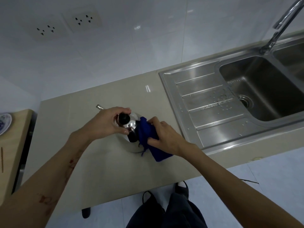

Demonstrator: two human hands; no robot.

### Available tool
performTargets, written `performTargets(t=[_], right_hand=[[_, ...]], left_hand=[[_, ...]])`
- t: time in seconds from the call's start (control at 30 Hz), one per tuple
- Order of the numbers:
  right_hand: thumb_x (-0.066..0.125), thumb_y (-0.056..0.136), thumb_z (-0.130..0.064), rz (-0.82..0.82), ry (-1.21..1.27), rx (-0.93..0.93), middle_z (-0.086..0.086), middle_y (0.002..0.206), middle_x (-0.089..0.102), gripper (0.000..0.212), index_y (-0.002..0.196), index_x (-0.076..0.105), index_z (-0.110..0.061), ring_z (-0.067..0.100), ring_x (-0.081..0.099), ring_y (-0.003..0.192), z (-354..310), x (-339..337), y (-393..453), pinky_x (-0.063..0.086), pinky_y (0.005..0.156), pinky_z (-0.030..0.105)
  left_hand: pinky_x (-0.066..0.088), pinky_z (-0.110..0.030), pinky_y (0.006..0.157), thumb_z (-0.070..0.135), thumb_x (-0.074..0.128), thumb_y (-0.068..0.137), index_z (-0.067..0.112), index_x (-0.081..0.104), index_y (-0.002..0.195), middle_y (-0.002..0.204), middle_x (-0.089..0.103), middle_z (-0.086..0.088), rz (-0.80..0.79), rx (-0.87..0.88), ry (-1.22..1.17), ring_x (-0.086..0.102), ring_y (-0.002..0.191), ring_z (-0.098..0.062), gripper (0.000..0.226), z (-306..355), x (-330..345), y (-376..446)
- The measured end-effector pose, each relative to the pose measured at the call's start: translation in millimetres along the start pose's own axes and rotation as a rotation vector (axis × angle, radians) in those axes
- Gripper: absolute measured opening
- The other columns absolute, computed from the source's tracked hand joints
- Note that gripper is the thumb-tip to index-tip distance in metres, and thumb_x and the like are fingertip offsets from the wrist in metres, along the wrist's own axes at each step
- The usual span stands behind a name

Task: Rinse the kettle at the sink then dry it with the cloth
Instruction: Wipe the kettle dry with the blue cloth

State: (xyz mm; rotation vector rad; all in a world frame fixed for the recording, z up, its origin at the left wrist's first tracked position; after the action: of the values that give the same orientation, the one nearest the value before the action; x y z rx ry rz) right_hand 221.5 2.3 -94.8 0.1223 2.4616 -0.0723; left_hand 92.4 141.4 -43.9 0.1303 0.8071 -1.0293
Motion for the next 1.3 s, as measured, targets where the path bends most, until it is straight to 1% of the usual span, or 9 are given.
performTargets(t=[0.17,0.33,0.5,0.63,0.73,0.83,0.97,1.07,1.3], right_hand=[[0.065,0.089,-0.024,0.301,0.041,-0.108,0.009,0.139,0.057,0.047,0.133,0.056,-0.009,0.019,0.034,0.134,-17,15,-8,0.025,0.114,0.029],[0.065,0.084,-0.034,0.36,0.056,0.071,0.007,0.121,0.059,0.065,0.141,0.045,-0.011,0.018,0.049,0.103,16,39,-37,0.047,0.093,0.042],[0.051,0.091,-0.037,0.416,-0.136,-0.059,0.012,0.135,0.058,0.056,0.141,0.049,-0.011,0.03,0.051,0.117,-16,31,-19,0.044,0.098,0.037],[0.055,0.091,-0.037,0.289,0.06,-0.006,0.01,0.13,0.059,0.061,0.144,0.044,-0.009,0.019,0.05,0.113,25,34,-51,0.039,0.101,0.026],[0.053,0.089,-0.029,0.203,0.06,0.023,0.01,0.114,0.066,0.051,0.135,0.052,-0.008,0.013,0.051,0.099,48,25,-65,0.043,0.09,0.029],[0.056,0.087,-0.014,0.221,0.042,0.054,0.007,0.104,0.07,0.043,0.13,0.056,-0.014,0.008,0.054,0.083,60,3,-63,0.041,0.076,0.023],[0.057,0.095,-0.009,0.337,0.275,0.206,-0.004,0.09,0.073,0.028,0.118,0.051,-0.023,0.004,0.068,0.073,60,-33,-55,0.049,0.068,0.014],[0.057,0.097,-0.014,0.376,0.365,0.173,-0.01,0.09,0.07,0.019,0.114,0.059,-0.022,0.005,0.067,0.079,36,-44,-35,0.051,0.071,0.014],[0.049,0.103,-0.028,0.227,0.482,0.156,-0.002,0.1,0.071,0.029,0.129,0.059,-0.021,0.002,0.064,0.086,-1,19,-37,0.048,0.078,0.016]], left_hand=[[0.035,-0.002,0.1,0.005,0.091,0.057,0.026,0.062,0.122,0.126,0.06,0.018,0.0,-0.016,0.0,0.05,0.111,0.023,0.075,2,-2,5],[0.031,0.003,0.096,0.0,0.089,0.06,0.02,0.063,0.125,0.13,0.059,0.015,0.047,-0.019,-0.032,0.047,0.109,0.028,0.073,3,1,2],[0.032,0.001,0.099,0.0,0.088,0.061,0.02,0.061,0.127,0.135,0.057,0.009,0.057,-0.031,0.002,0.051,0.122,0.007,0.074,3,1,2],[0.03,-0.007,0.105,0.004,0.087,0.065,0.025,0.058,0.131,0.141,0.051,0.01,0.083,-0.063,0.069,0.046,0.131,-0.005,0.075,4,5,-7],[0.035,-0.022,0.101,0.014,0.088,0.066,0.016,0.055,0.131,0.13,0.051,0.004,0.392,-0.061,0.213,0.045,0.12,-0.014,0.073,15,6,-33],[0.044,-0.03,0.08,0.024,0.081,0.076,0.014,0.057,0.1,0.097,0.054,-0.001,0.788,-0.211,0.052,0.054,0.091,-0.024,0.036,14,29,-79],[0.047,-0.025,0.085,0.034,0.06,0.094,0.008,0.067,0.096,0.099,0.068,-0.006,0.347,-0.56,-0.806,0.063,0.096,-0.019,0.027,5,115,-62],[0.044,-0.032,0.103,0.031,0.055,0.097,0.007,0.062,0.119,0.116,0.068,-0.011,0.328,-0.573,-1.141,0.061,0.111,-0.02,0.033,18,133,-43],[0.05,-0.029,0.093,0.028,0.047,0.1,0.009,0.059,0.129,0.117,0.071,-0.01,0.277,-0.483,-1.098,0.068,0.105,-0.018,0.036,3,126,-54]])
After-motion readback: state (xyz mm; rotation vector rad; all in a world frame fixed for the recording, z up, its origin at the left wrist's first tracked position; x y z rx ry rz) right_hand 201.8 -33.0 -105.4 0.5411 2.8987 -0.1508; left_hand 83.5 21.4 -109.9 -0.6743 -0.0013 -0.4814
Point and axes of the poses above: each hand's wrist, its own y-axis towards the middle knuckle, its own x-axis out of the palm, z = x × y, the point moved 7 cm from there along y, towards the middle knuckle
